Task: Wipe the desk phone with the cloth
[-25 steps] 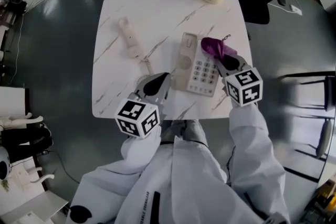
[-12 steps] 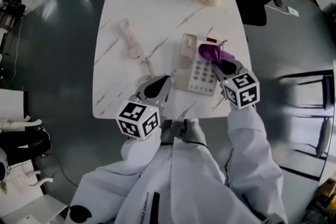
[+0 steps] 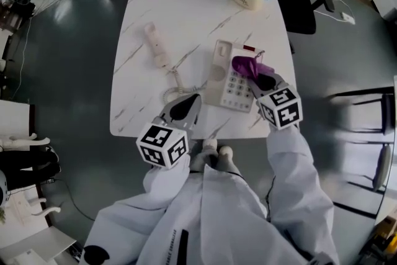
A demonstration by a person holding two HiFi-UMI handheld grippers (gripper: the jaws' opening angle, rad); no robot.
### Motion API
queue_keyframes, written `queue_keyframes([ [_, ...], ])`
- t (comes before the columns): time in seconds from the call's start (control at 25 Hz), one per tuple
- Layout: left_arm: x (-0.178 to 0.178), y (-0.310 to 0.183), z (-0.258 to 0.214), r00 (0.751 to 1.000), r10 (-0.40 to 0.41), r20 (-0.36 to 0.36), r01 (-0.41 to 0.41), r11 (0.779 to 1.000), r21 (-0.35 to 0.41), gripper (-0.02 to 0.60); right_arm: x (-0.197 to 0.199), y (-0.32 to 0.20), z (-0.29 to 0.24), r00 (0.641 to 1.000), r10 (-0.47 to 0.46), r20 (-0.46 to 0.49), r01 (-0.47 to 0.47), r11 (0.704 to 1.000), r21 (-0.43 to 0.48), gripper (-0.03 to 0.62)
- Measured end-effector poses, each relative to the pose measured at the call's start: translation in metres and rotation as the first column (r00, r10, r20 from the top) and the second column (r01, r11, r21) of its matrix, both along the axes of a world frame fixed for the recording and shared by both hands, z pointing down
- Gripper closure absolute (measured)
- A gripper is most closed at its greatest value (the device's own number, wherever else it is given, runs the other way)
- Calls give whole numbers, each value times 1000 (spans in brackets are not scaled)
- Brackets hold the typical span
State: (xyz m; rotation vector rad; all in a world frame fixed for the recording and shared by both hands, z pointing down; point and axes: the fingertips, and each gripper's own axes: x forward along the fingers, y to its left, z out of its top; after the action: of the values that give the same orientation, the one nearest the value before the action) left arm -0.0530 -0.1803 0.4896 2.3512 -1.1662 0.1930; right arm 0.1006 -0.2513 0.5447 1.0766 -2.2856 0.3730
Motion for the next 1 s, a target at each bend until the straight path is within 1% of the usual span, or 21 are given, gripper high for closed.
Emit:
queue_keyframes([
  [0.32,3,16,-3,999,-36,1,36,999,-3,584,-7,15,3,997,-65,-42,65,998,-1,554],
  [0.48,5,24,-4,999,-52,-2,52,999,-3,584,-10,26,7,994,-94,-62,93,996,-16,554],
  [0.72,9,37,-5,998,-62,-6,62,998,-4,583,-14,35,9,991,-116,-65,115,993,-11,554],
  [1.0,5,46,-8,997,-80,-7,80,997,0,584,-16,47,12,990,-123,-69,121,992,-35,554],
])
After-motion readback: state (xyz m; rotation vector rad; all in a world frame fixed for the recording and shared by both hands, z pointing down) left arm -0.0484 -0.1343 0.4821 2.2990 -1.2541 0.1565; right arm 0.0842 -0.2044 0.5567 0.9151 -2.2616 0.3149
